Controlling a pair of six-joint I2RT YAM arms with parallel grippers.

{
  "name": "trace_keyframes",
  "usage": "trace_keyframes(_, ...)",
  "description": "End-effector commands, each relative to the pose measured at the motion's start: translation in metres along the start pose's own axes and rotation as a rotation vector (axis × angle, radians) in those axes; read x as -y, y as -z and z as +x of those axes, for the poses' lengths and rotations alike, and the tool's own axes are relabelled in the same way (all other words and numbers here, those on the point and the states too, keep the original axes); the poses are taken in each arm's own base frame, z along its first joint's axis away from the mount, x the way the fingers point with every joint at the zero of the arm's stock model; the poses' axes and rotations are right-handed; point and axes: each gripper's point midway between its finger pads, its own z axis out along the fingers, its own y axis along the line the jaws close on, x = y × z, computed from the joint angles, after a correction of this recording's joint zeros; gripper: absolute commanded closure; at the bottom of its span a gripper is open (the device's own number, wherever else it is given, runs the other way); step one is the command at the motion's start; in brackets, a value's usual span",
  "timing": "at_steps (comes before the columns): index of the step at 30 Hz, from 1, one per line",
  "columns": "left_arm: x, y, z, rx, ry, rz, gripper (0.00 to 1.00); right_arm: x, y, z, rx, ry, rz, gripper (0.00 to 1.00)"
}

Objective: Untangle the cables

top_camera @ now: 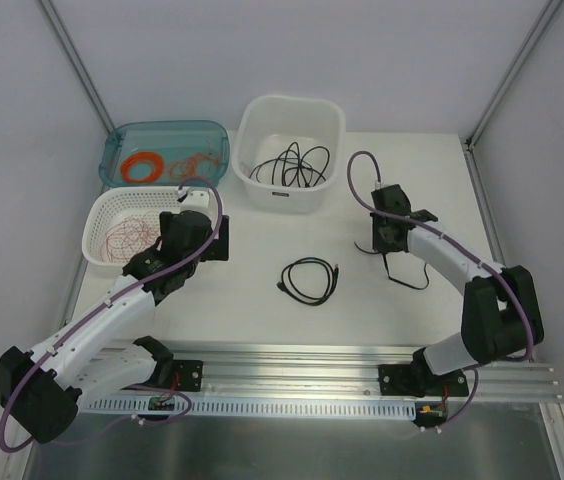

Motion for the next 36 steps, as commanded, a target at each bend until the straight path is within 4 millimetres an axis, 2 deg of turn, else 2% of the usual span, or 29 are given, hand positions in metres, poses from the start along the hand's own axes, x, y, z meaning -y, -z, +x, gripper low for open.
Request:
trace_keyframes(1, 0.000, 0.000, -0.012, 0.030, 0.013, 0.006, 0.01, -0.001, -0.015, -0.005, -0.031, -0.102, 0.014, 0.86)
trace_keyframes(4, -0.001, 0.001, -0.012, 0.032, 0.012, 0.003, 0.01, 0.000, -0.027, 0.000, -0.075, -0.171, 0.054, 0.77)
trace_keyframes(5, -0.001, 0.001, -0.013, 0.032, 0.012, 0.002, 0.01, 0.000, -0.028, 0.000, -0.080, -0.190, 0.058, 0.66)
trace_keyframes(7, -0.001, 0.001, -0.012, 0.034, 0.012, 0.003, 0.01, -0.001, -0.030, 0.000, -0.081, -0.260, 0.073, 0.53)
trace_keyframes(8, -0.001, 0.001, -0.013, 0.033, 0.013, 0.003, 0.01, -0.001, -0.030, 0.001, -0.080, -0.283, 0.085, 0.42)
trace_keyframes(12, 0.001, 0.001, -0.013, 0.030, 0.012, 0.014, 0.01, 0.007, -0.032, 0.002, -0.081, -0.380, 0.159, 0.28)
trace_keyframes(16, 0.003, 0.000, -0.011, 0.025, 0.012, 0.019, 0.01, 0.008, -0.041, 0.002, -0.082, -0.473, 0.195, 0.25)
trace_keyframes(22, 0.002, 0.001, -0.013, 0.030, 0.015, 0.020, 0.01, 0.006, -0.058, 0.003, -0.104, -0.543, 0.231, 0.27)
trace_keyframes(28, 0.004, 0.001, -0.012, 0.027, 0.016, 0.029, 0.01, 0.012, -0.068, 0.015, -0.126, -0.581, 0.281, 0.37)
trace_keyframes(31, 0.005, 0.001, -0.013, 0.029, 0.017, 0.031, 0.01, 0.016, -0.067, 0.017, -0.121, -0.588, 0.301, 0.49)
trace_keyframes(34, 0.004, 0.002, -0.013, 0.029, 0.016, 0.029, 0.01, 0.018, -0.066, 0.019, -0.129, -0.581, 0.310, 0.71)
trace_keyframes(36, 0.004, 0.002, -0.013, 0.031, 0.016, 0.030, 0.01, 0.018, -0.065, 0.020, -0.129, -0.584, 0.310, 0.80)
